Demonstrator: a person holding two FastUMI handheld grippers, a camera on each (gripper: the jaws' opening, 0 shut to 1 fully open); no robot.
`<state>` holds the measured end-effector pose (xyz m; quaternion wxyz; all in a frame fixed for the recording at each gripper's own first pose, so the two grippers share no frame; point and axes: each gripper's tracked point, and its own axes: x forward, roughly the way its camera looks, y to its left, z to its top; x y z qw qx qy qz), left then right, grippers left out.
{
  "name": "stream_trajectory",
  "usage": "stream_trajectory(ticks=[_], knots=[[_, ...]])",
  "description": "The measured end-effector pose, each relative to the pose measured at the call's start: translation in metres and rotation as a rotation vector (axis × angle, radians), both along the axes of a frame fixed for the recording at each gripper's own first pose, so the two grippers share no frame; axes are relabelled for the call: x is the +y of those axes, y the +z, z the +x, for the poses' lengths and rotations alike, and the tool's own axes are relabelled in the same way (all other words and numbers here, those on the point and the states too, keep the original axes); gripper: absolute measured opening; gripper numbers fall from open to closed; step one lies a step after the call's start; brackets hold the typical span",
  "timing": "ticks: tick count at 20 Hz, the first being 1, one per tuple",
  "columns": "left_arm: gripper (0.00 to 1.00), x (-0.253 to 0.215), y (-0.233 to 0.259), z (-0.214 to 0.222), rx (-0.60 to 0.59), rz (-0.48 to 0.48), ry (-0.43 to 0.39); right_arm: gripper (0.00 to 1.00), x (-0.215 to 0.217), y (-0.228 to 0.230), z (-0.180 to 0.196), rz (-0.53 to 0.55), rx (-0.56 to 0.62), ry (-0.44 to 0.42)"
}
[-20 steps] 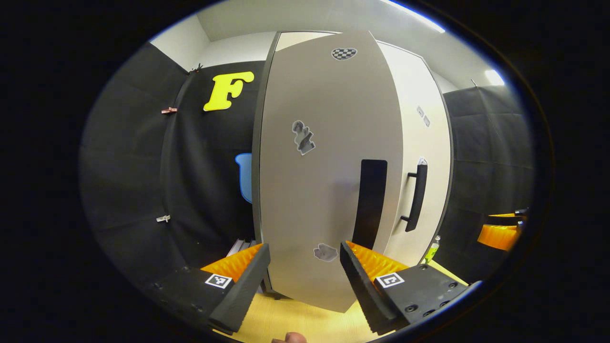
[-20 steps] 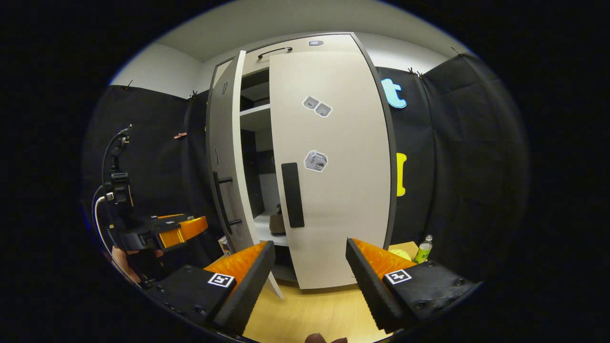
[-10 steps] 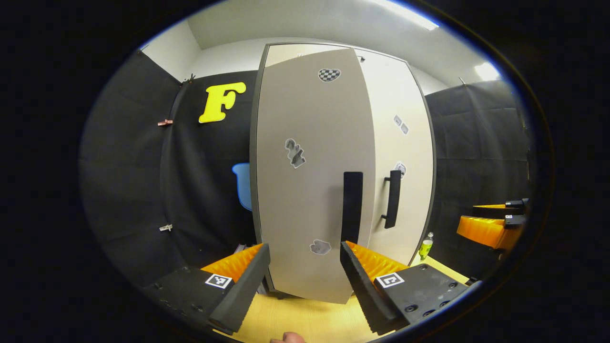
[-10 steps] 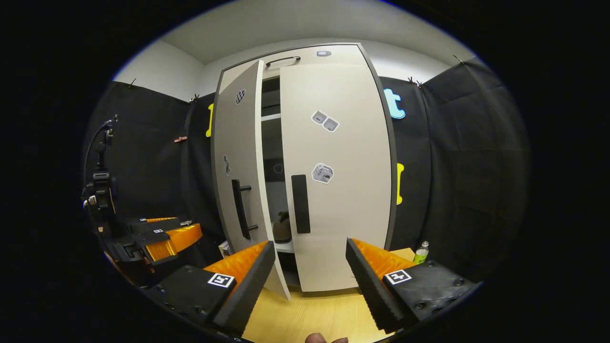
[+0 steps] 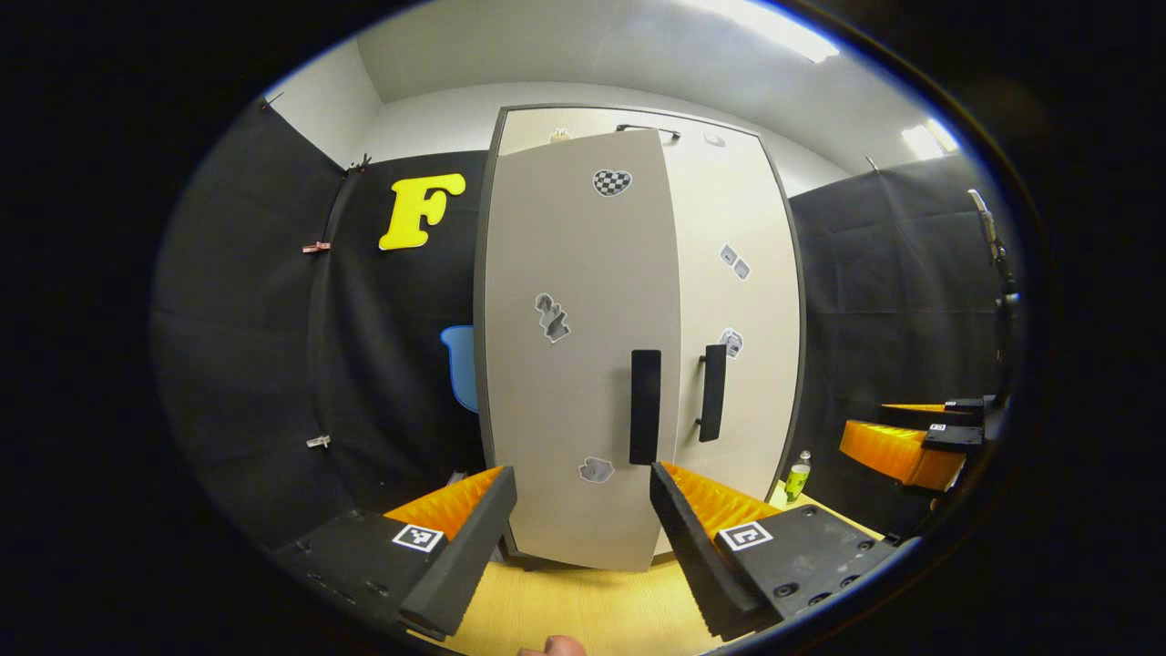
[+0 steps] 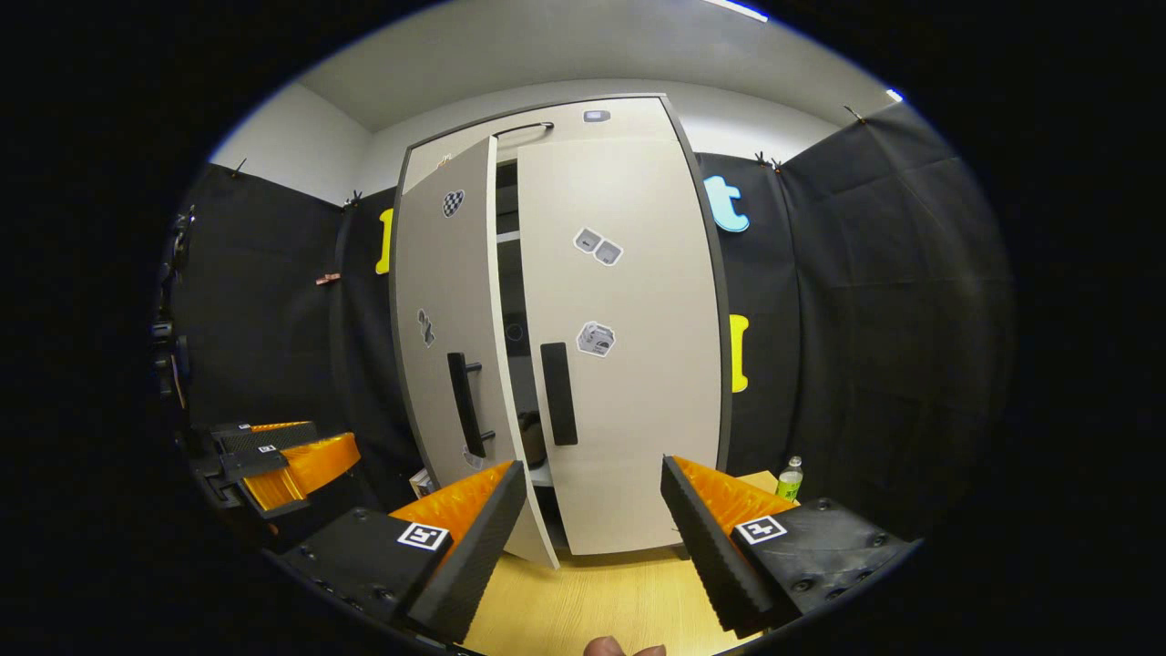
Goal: Grab one shoe with the right hand and put it into the shoe cabinet, grab the other shoe with the left hand and put it into the shoe cabinet; then close the right door with the right hand and the left door with the left hand.
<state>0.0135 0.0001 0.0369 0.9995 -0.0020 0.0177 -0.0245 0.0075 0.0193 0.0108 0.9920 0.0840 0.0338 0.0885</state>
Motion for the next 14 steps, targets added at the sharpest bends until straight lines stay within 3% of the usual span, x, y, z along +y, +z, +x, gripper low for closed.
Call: stream_trajectory(ticks=[14], knots=[[0.94,0.013,-0.009,-0.008,0.024,-0.006,0.011,0.98,0.012,-0.004,-0.012,-0.02,-0.008,0.003]])
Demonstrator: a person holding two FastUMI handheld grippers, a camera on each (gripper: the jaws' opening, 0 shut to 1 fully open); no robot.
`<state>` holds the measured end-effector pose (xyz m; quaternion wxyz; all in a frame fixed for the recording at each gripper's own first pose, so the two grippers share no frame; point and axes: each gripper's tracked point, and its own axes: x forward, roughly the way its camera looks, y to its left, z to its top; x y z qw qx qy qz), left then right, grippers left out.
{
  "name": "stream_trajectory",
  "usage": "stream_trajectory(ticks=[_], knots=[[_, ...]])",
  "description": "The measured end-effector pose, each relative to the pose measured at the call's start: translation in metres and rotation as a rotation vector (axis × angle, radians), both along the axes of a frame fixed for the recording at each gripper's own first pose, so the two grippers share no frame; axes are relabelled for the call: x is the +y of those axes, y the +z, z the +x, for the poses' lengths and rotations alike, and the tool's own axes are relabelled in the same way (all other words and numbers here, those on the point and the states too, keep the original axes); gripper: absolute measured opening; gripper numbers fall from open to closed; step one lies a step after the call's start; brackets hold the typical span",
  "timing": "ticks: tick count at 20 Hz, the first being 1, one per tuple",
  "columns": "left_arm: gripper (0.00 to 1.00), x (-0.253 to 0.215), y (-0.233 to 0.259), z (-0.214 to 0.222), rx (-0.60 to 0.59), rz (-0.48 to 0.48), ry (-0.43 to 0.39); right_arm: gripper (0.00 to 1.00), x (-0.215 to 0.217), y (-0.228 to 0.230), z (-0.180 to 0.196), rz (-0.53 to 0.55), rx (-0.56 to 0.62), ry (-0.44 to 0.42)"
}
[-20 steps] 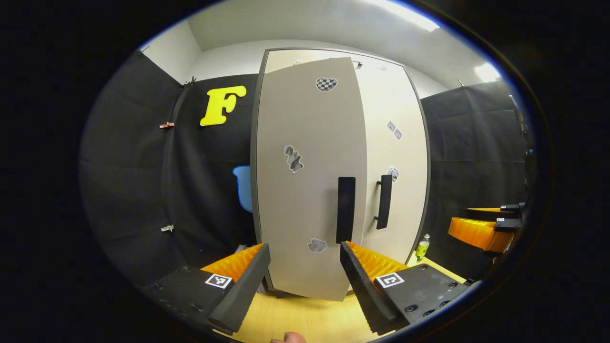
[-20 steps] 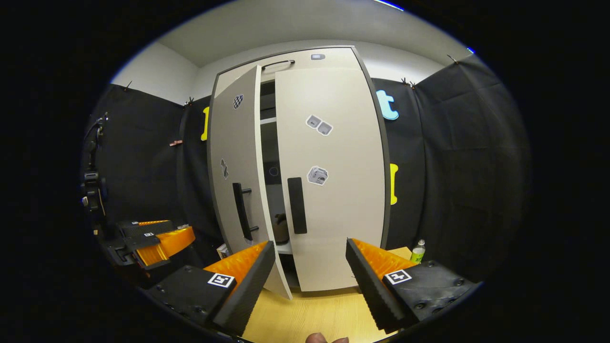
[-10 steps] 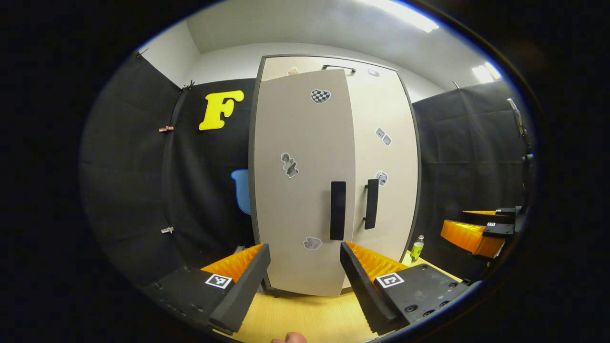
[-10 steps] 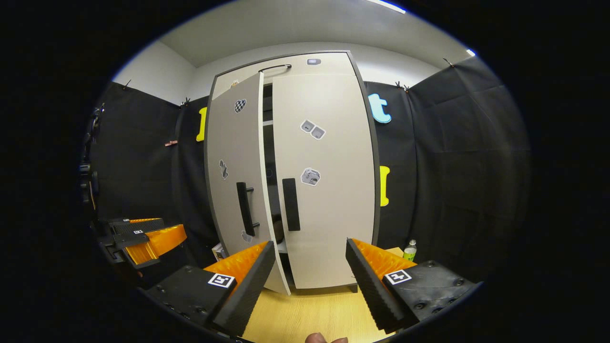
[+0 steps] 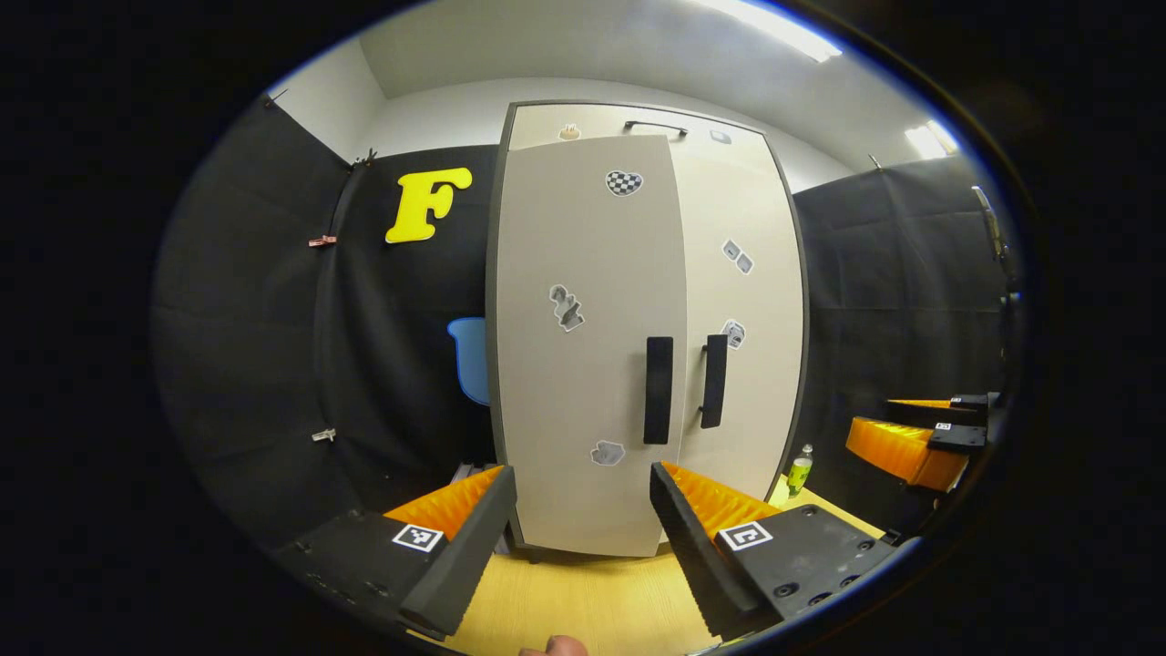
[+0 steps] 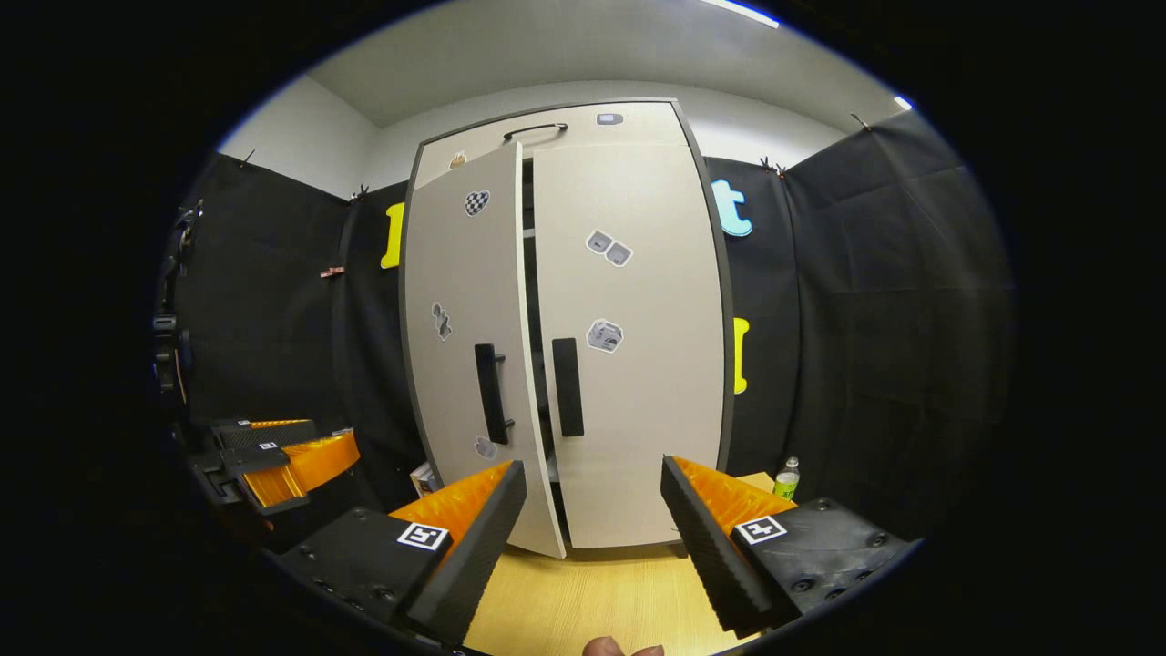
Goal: Grab one shoe with the right hand and put it into the shoe cabinet, grab the other shoe with the left hand and put it into the shoe cabinet; then close the right door with the right hand and the left door with the left hand.
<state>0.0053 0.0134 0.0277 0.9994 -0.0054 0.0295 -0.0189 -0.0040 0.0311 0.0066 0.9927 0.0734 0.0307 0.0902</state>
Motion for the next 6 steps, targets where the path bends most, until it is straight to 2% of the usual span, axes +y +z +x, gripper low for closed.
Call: stream_trajectory(ticks=[6], knots=[[0.94,0.0055,-0.0021,0.0015,0.006,0.01,0.008,0.98,0.0095,-0.0006,0.0009,-0.001,0.004,0.015]])
